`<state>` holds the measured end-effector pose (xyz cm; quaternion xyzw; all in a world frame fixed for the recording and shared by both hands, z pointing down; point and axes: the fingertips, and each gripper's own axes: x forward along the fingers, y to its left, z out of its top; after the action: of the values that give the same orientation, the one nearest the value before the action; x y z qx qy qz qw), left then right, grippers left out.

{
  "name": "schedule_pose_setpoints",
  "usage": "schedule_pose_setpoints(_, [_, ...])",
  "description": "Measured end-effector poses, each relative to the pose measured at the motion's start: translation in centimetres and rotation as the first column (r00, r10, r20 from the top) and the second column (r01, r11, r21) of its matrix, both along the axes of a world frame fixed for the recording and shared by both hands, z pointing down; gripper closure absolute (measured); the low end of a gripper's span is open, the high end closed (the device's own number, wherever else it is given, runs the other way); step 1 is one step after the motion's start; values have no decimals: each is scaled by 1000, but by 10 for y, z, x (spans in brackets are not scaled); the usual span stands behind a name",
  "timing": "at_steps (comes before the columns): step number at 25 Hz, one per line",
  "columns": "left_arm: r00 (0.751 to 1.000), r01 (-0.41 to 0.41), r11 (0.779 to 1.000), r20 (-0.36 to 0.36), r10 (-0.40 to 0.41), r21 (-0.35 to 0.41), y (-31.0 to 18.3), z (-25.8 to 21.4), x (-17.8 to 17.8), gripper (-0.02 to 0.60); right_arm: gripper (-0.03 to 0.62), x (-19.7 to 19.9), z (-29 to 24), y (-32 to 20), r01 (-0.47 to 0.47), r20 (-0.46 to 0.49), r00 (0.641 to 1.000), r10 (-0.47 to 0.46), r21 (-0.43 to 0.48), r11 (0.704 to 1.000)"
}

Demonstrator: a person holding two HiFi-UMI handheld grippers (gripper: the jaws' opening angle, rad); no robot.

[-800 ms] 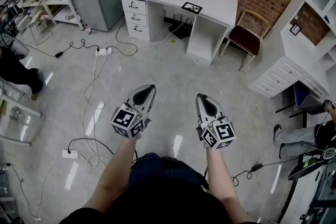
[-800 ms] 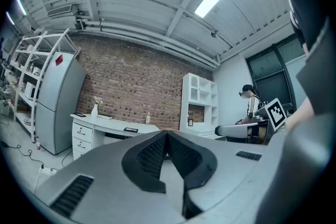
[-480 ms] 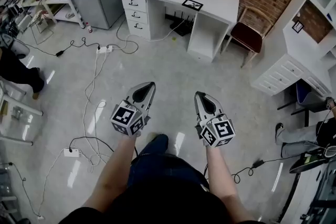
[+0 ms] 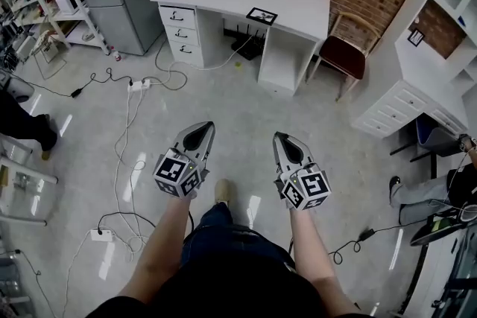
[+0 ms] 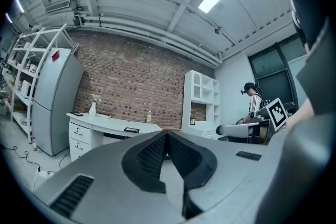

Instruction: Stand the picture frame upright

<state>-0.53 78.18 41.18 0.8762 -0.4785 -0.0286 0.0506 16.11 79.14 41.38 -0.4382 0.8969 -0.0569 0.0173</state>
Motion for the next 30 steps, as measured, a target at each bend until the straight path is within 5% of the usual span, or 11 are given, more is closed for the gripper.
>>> schedule_pose_setpoints(30, [993, -121, 992, 2, 121, -40, -263, 4, -19, 575, 589, -10, 20, -237, -142, 25, 989, 145, -90, 986])
